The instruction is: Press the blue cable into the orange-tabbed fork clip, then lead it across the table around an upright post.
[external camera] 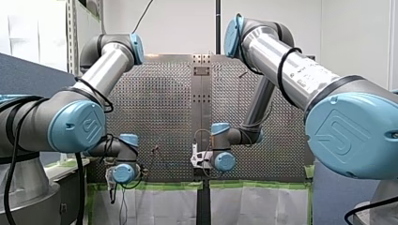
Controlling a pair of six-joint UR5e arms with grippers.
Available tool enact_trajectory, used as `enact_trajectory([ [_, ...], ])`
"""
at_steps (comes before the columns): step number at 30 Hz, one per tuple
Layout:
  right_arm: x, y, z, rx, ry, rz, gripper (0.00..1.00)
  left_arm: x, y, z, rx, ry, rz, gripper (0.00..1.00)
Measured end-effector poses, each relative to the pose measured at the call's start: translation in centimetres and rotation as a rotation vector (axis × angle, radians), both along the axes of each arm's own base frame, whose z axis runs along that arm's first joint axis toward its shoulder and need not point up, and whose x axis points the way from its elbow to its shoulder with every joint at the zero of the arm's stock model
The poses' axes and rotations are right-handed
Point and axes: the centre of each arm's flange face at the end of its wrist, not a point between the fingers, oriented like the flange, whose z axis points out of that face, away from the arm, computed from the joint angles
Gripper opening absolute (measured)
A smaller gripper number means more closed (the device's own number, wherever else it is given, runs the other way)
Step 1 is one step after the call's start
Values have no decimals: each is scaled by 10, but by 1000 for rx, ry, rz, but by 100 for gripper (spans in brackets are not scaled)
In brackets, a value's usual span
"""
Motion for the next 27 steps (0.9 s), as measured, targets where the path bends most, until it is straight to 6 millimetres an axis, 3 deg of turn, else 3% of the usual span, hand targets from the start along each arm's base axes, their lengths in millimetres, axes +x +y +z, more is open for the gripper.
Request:
enact_trajectory([
  [8, 1, -4, 2, -1, -1, -3, 0, -3, 0, 25, -4, -31, -1, 2],
  [16, 0, -8, 4, 0, 0, -8, 0, -2, 0, 28, -5, -38, -2, 2],
  [27, -6, -16, 3, 3, 2, -23, 0, 26, -2, 36, -28, -90, -4, 2],
])
